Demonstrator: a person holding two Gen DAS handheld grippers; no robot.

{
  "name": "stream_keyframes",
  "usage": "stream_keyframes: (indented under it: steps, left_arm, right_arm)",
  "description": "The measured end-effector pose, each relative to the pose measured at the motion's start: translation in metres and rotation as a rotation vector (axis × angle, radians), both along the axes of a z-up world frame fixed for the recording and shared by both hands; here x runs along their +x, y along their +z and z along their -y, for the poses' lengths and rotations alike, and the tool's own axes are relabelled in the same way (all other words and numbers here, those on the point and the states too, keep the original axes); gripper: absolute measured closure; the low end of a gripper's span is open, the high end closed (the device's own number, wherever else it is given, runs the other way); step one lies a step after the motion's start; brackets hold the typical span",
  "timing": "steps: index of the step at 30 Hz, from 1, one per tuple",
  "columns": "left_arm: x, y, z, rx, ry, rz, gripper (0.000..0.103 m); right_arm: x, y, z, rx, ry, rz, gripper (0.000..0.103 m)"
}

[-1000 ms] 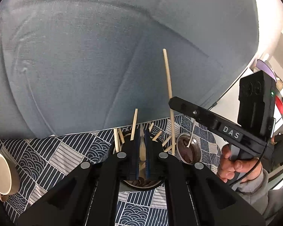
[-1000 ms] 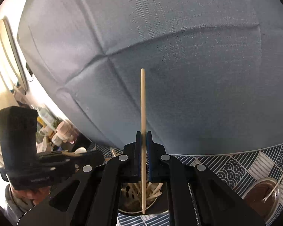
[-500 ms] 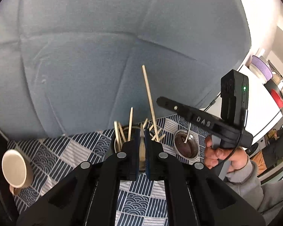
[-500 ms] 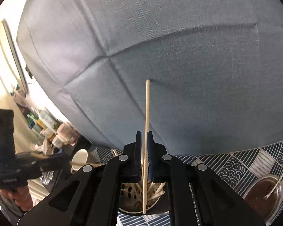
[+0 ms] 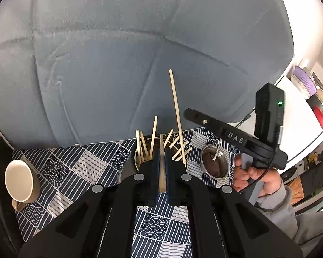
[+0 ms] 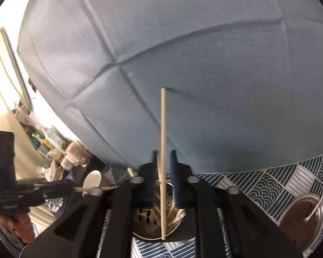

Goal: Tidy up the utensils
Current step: 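Push the right tool's chopstick down into the holder and open it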

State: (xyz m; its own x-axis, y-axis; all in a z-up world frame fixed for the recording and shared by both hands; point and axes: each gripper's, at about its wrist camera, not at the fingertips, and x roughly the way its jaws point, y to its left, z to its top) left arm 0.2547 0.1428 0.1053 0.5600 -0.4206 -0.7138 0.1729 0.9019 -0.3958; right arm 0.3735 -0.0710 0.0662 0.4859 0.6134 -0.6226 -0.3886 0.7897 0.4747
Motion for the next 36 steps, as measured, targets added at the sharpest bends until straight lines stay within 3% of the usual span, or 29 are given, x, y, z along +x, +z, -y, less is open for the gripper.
stream_keyframes:
  steps: [1, 4, 6, 8, 11, 14, 20, 29, 36]
  left_arm:
    - [0.000, 0.002, 0.001, 0.002, -0.002, 0.000, 0.098]
    - [0.002, 0.006, 0.001, -0.003, -0.006, -0.006, 0.098]
    - [0.002, 0.009, 0.001, 0.010, -0.005, -0.011, 0.098]
    - [0.000, 0.012, 0.002, 0.028, -0.016, -0.013, 0.098]
    - [-0.004, 0.016, 0.004, 0.056, -0.030, -0.021, 0.098]
    - [-0.008, 0.016, 0.006, 0.094, -0.048, -0.044, 0.098]
    - [-0.006, 0.008, 0.017, 0.211, -0.102, -0.118, 0.098]
    - [0.011, -0.019, 0.037, 0.261, -0.140, -0.186, 0.098]
    - [0.019, -0.027, 0.035, 0.264, -0.117, -0.201, 0.098]
  right_arm:
    - [0.001, -0.002, 0.000, 0.003, -0.004, -0.006, 0.047]
    - [0.003, -0.006, -0.006, 0.004, 0.002, 0.016, 0.047]
    - [0.009, -0.012, -0.014, -0.034, 0.005, 0.006, 0.057]
    - [0.017, -0.019, -0.018, -0.026, 0.024, -0.034, 0.090]
    - [0.024, -0.026, -0.018, -0.005, 0.015, -0.074, 0.098]
    - [0.021, -0.025, -0.012, 0.058, -0.002, -0.058, 0.098]
    - [0.005, -0.005, -0.006, 0.218, 0.027, 0.111, 0.098]
    - [-0.004, -0.033, -0.010, 0.157, 0.018, 0.112, 0.098]
    - [-0.008, -0.039, -0.008, 0.184, -0.009, 0.149, 0.096]
